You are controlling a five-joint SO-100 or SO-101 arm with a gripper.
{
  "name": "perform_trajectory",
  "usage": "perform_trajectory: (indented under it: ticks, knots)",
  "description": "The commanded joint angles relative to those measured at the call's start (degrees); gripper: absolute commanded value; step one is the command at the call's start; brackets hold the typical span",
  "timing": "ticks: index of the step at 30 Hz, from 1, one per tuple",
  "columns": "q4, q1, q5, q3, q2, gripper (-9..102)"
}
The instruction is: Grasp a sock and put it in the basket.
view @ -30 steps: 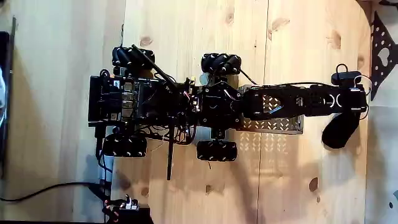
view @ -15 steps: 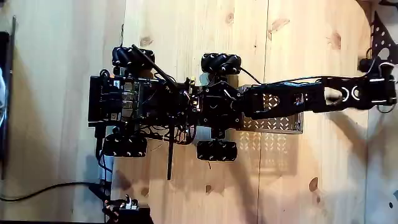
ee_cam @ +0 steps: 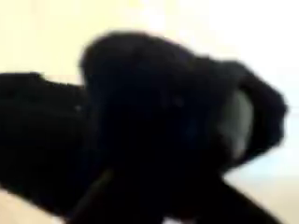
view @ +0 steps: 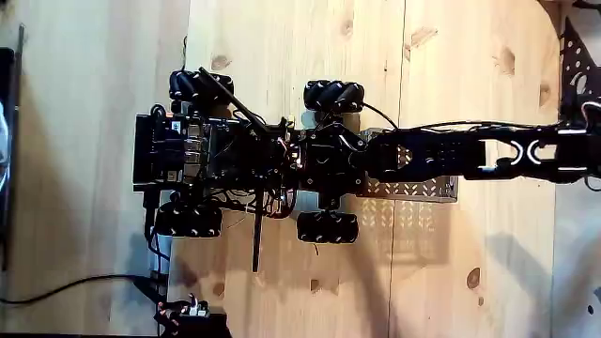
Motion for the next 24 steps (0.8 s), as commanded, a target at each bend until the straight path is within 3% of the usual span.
perform_trajectory:
  ticks: [1,11,14,24]
  knots:
    - [5.8,0.62,0.35,-0.79,9.32,0]
    - [15.47,-0.88,-0.26,6.68,36.47,-1]
    - [14.77,-0.79,-0.62,13.54,43.77,-1]
    - [-2.46,-0.35,-3.69,54.05,65.13,-1]
